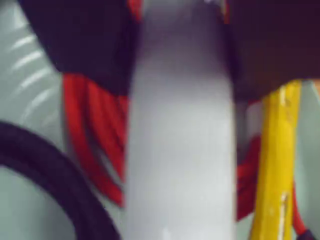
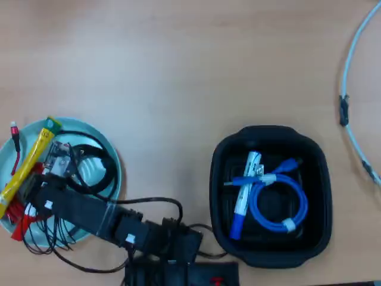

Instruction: Pick up the red pen and put it in the green bowl

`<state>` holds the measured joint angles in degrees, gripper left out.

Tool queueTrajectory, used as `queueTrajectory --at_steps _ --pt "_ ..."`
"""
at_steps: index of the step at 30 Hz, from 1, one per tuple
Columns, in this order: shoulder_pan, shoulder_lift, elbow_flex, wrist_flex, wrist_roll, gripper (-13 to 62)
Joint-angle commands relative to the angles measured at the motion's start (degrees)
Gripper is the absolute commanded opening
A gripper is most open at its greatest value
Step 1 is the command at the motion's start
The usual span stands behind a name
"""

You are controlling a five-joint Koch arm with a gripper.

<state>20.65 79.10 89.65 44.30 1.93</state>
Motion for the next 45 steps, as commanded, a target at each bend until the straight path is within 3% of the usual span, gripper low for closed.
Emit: queueTrajectory --at_steps 1,10,18,35,45 --pt "-0.44 0.97 -1.41 -2.99 -0.53 16.8" --pt "-0.09 0.97 -0.97 -2.90 -0.35 26.3" --pt "2.02 1.93 -0.88 4.13 -0.26 25.8" --pt "25.84 20.39 -0.62 25.31 -0.79 25.7" --pt "44.56 20.21 8.44 25.84 -1.23 25.7"
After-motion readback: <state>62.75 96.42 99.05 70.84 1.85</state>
